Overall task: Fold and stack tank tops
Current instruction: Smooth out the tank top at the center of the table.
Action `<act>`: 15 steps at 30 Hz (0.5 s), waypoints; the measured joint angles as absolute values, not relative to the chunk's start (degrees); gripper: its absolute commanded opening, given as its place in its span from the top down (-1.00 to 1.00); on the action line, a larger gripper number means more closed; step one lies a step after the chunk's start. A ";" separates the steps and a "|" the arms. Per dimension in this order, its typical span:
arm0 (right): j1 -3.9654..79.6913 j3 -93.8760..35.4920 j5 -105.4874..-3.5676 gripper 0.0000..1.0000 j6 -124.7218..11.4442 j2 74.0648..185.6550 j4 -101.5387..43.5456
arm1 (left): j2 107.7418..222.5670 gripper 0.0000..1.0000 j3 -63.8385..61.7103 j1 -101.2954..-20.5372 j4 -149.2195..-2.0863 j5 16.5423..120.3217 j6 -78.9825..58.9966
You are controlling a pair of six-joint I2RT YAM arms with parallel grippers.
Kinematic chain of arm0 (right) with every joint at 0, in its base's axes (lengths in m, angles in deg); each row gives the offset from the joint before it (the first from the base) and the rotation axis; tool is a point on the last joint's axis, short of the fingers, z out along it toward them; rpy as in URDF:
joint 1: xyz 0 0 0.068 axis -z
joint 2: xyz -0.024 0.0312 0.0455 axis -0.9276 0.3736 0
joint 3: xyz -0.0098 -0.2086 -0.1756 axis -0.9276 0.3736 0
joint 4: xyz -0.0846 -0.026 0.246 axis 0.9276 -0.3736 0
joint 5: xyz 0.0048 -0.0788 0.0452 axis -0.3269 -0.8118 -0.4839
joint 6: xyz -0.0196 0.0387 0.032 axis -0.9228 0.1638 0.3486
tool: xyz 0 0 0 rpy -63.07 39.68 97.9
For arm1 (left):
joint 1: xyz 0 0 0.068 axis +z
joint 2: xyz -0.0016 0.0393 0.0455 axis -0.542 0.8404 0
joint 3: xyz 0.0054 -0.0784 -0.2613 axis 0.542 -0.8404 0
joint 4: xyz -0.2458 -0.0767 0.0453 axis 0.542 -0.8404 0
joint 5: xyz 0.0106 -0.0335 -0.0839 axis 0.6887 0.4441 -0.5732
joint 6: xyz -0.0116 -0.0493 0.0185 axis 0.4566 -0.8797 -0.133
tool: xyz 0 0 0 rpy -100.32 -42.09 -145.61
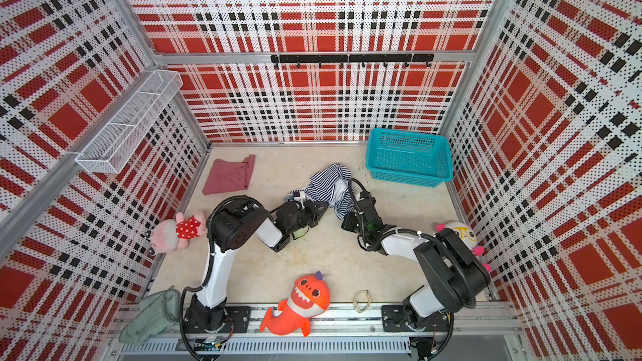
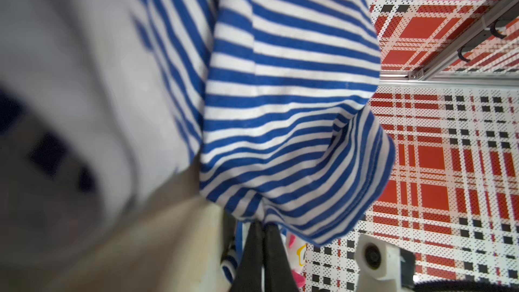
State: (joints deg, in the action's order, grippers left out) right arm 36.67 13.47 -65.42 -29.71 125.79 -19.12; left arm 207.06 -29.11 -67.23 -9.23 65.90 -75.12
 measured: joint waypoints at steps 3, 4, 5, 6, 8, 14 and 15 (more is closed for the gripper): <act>36.67 7.70 -67.21 1.00 -35.70 122.45 -28.21 | 200.55 1.00 -28.94 -63.08 -15.78 63.27 -69.57; 36.69 5.50 -68.18 1.00 -38.12 121.35 -31.36 | 197.47 1.00 -28.30 -61.33 -18.86 62.42 -67.10; 36.71 3.66 -69.07 1.00 -40.27 120.37 -33.87 | 194.80 1.00 -27.30 -59.73 -21.92 61.44 -64.74; 36.86 1.67 -70.32 1.00 -42.89 119.25 -36.89 | 192.07 1.00 -25.59 -58.01 -25.29 60.61 -62.11; 37.30 -1.28 -72.77 1.00 -46.73 117.59 -41.78 | 187.28 1.00 -21.48 -54.86 -31.78 58.86 -56.80; 39.88 -8.95 -80.59 1.00 -56.00 112.89 -54.66 | 174.91 1.00 -11.73 -46.73 -51.43 55.89 -42.62; 40.43 -9.96 -81.55 1.00 -57.18 111.69 -56.03 | 172.84 1.00 -10.55 -45.53 -54.93 55.76 -40.26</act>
